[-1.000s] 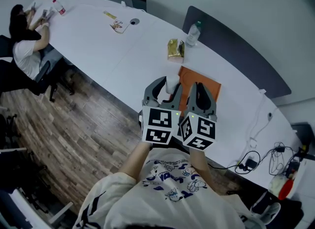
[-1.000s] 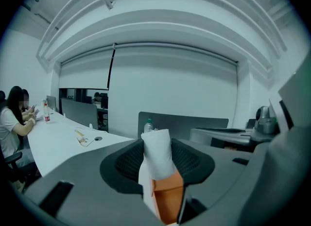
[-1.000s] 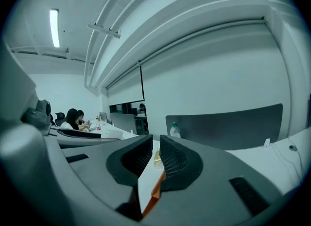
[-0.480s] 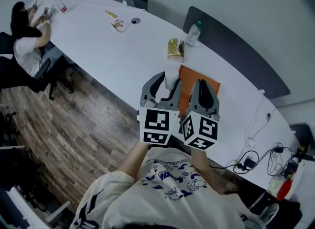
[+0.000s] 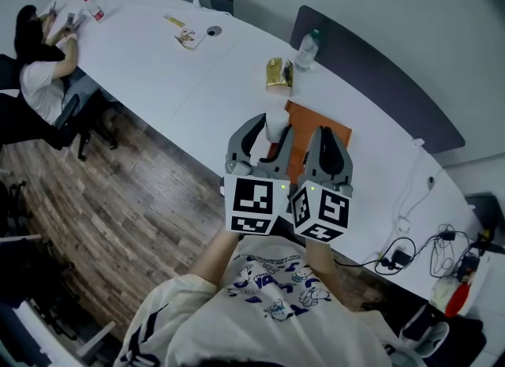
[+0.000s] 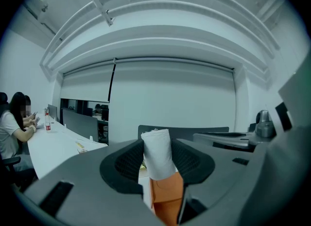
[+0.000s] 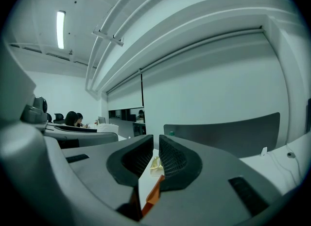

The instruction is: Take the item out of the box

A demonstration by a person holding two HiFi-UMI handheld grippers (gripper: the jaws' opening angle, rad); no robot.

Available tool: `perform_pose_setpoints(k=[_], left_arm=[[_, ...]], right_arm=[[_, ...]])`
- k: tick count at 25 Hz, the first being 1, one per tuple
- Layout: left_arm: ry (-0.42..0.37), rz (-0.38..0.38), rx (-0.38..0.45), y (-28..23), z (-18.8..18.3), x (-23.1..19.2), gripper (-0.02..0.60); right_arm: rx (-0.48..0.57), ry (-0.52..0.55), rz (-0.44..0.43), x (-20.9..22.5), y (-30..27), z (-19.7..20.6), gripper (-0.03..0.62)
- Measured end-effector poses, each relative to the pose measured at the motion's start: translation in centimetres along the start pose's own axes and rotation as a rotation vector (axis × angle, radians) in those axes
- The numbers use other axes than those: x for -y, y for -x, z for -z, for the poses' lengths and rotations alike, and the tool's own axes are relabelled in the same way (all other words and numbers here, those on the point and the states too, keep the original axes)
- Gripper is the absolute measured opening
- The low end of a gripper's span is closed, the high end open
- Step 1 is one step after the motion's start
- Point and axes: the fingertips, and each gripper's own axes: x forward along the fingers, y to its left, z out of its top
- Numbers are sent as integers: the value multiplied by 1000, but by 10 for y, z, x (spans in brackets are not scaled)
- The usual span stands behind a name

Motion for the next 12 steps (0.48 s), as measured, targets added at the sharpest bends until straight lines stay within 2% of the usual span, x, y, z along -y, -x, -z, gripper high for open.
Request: perform_pose_setpoints(k=[12], left_arm=[[-7,7,10,0,-2,7,190]], right_arm=[[-4,11,2,7,2,2,58]])
